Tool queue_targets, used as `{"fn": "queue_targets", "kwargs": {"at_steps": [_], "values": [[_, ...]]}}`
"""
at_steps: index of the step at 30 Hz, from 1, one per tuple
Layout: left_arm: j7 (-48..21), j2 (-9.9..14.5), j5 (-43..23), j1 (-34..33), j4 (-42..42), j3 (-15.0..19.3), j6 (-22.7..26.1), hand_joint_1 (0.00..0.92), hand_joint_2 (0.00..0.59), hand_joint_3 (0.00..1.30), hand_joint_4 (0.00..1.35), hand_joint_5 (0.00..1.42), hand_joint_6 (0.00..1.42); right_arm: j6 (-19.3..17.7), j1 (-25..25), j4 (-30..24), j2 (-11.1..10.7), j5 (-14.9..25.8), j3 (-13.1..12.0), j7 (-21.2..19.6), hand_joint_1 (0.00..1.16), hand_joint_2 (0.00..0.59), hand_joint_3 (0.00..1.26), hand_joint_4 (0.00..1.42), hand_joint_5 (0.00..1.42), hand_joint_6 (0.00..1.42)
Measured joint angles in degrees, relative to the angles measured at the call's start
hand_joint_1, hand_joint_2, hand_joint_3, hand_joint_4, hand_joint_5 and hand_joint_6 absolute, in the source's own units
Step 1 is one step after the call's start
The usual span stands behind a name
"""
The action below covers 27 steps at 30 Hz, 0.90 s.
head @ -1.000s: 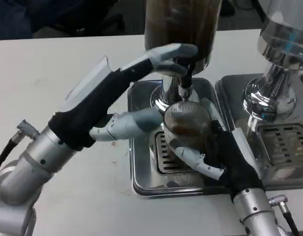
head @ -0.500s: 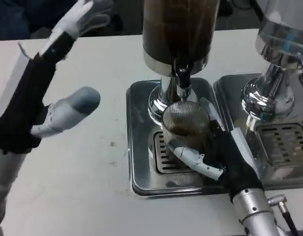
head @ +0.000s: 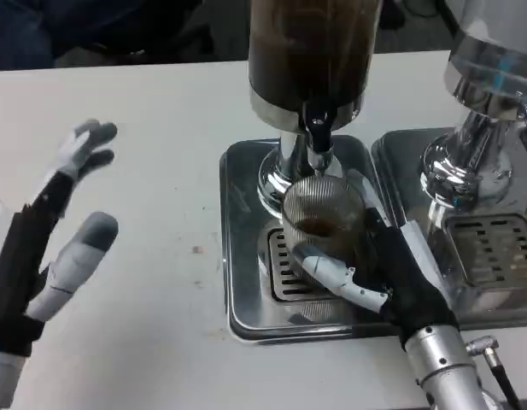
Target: Grasp the cup under the faucet to collect the drink, then remove the cup.
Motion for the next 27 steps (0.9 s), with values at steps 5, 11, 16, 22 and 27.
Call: {"fn": "queue_targets", "kwargs": {"at_steps": [5,11,16,22,27], "values": [[1.1,0.0,1.3,1.5,2.5,-0.5,0.0,0.0,0.143,0.16,0.0,0.16,0.06,-0.9,-1.2,2.1,1.0,0.4,-0.6,-0.1,0.68,0.204,0.0,0.0,0.0,0.0],[1.4,0.0,2.4,1.8,4.3,-2.4,0.0,0.0,0.143,0.15,0.0,0.16,0.05,-2.3,-3.1,5.0,1.6,1.4,-0.9,-0.1,0.71,0.2,0.0,0.0,0.0,0.0],[1.7,0.0,2.4,1.8,5.4,-2.7,-0.1,0.0,0.144,0.15,0.0,0.16,0.05,-3.8,-4.6,7.6,2.0,2.0,-0.9,-0.1,0.74,0.205,0.0,0.0,0.0,0.03],[2.0,0.1,2.7,1.9,6.3,-3.2,-0.1,0.0,0.144,0.15,0.0,0.16,0.05,-5.3,-5.5,9.6,2.4,2.1,-0.9,-0.2,0.79,0.189,0.0,0.0,0.0,0.07],[2.0,0.2,2.7,2.0,7.2,-3.8,-0.1,0.0,0.145,0.16,0.01,0.16,0.04,-6.0,-6.3,11.1,3.2,2.1,-1.0,-0.8,0.83,0.18,0.0,0.0,0.0,0.14]]}}
